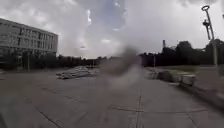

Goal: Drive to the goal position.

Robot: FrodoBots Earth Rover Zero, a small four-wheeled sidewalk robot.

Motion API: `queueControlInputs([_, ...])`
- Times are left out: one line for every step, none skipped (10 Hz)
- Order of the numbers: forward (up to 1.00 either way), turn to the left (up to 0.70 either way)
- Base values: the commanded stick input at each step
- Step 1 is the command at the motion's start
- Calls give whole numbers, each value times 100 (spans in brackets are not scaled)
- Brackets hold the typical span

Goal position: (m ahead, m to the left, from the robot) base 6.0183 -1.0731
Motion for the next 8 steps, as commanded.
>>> queueControlInputs([70, 0])
queueControlInputs([70, 0])
queueControlInputs([70, 0])
queueControlInputs([70, 0])
queueControlInputs([70, 0])
queueControlInputs([70, 0])
queueControlInputs([70, 0])
queueControlInputs([70, 0])
